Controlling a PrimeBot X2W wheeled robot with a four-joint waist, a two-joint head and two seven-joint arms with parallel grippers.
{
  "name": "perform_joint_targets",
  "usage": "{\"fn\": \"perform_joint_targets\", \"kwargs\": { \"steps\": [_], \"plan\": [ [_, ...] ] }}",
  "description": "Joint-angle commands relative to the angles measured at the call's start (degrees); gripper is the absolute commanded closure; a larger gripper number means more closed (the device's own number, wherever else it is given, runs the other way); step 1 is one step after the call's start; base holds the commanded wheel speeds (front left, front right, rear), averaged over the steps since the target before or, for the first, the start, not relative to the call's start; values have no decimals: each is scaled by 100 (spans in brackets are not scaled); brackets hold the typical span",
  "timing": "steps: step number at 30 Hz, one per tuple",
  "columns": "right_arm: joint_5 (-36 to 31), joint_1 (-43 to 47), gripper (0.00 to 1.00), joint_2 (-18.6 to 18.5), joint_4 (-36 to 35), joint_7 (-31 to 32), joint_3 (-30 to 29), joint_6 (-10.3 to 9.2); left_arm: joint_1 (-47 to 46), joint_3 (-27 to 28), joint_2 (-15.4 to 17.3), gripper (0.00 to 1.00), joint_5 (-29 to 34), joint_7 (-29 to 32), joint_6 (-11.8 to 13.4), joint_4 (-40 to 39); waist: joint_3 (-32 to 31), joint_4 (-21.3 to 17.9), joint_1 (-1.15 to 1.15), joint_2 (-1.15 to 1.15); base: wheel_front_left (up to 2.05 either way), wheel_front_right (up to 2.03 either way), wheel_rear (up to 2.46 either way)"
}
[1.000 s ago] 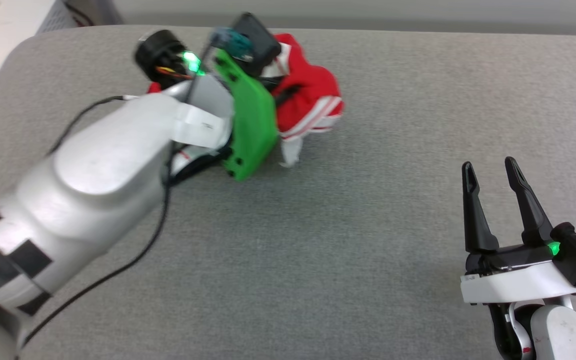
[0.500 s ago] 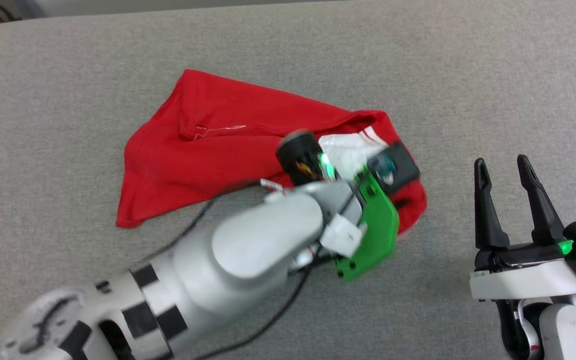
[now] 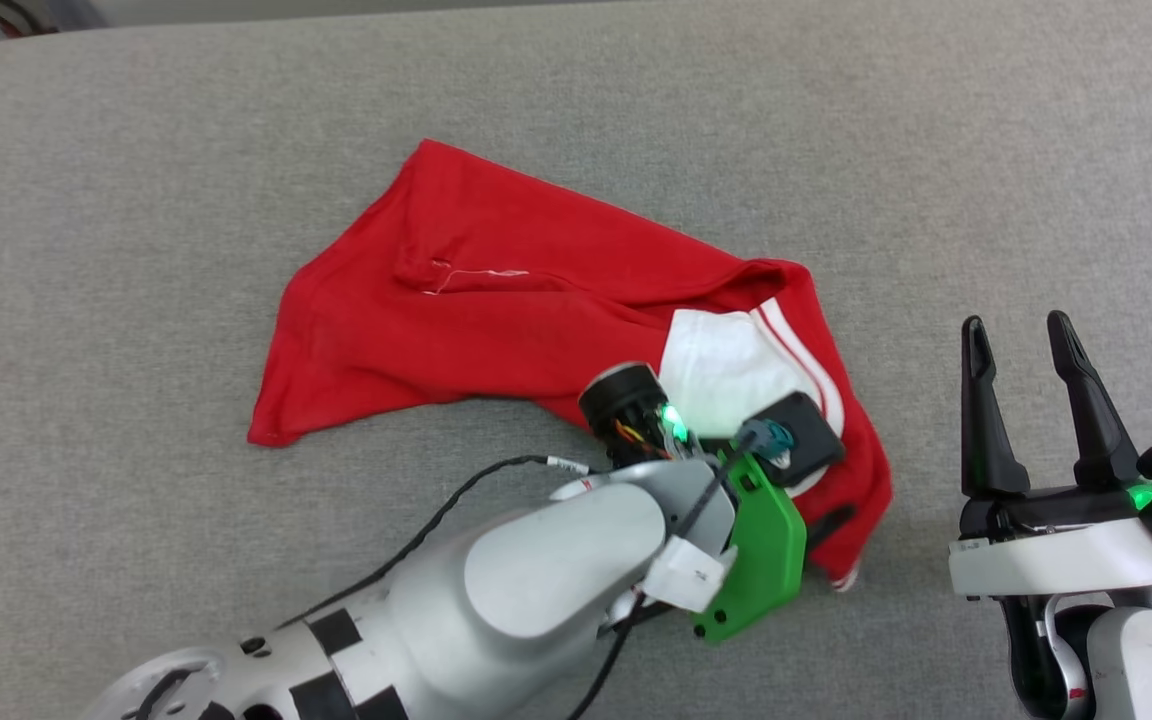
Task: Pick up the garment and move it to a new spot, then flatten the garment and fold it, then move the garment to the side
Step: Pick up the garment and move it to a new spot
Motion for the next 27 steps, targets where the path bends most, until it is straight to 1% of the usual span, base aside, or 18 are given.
{"fn": "perform_joint_targets", "kwargs": {
  "steps": [1,4,6,8,10,11,13,15,19,23,27],
  "plan": [
    [8,22,0,-11,28,-27,-21,-4,-166,32,-67,0,-38,-373,-16,80,-190,149,0,0,0,0,0],
    [-6,125,0,-11,55,-27,-52,-4,-305,202,-117,0,44,-1342,-12,342,-421,275,0,0,0,0,0],
    [-5,196,0,-11,74,-27,-78,-4,-316,334,-140,0,132,-1840,65,512,-569,353,0,0,0,0,0],
    [-10,270,0,-11,85,-27,-84,-4,-262,472,-149,0,140,-2231,157,639,-711,427,0,0,0,0,0],
    [-20,350,0,-11,96,-27,-94,-4,-197,616,-118,0,167,-2473,288,721,-835,502,0,0,0,0,0],
    [-23,381,0,-11,99,-27,-94,-4,-159,688,-84,0,184,-2542,362,741,-873,527,0,0,0,0,0],
    [-33,457,0,-11,117,-27,-116,-4,-32,920,39,0,276,-2657,620,734,-983,600,0,0,0,0,0],
    [-43,507,0,-10,127,-27,-137,-4,141,1162,153,0,308,-2688,803,669,-1051,646,0,0,0,0,0],
    [-75,610,0,-10,132,-27,-190,-4,743,2099,496,0,725,-2697,1288,-25,-1171,745,0,0,0,0,0],
    [-137,691,0,-10,145,-27,-213,-4,1524,2907,771,0,1207,-2698,1616,-597,-1276,806,0,0,0,0,0],
    [-208,756,0,-10,154,-27,-216,-4,2322,3694,871,0,1560,-2699,1832,-1056,-1392,830,0,0,0,0,0]
  ]
}}
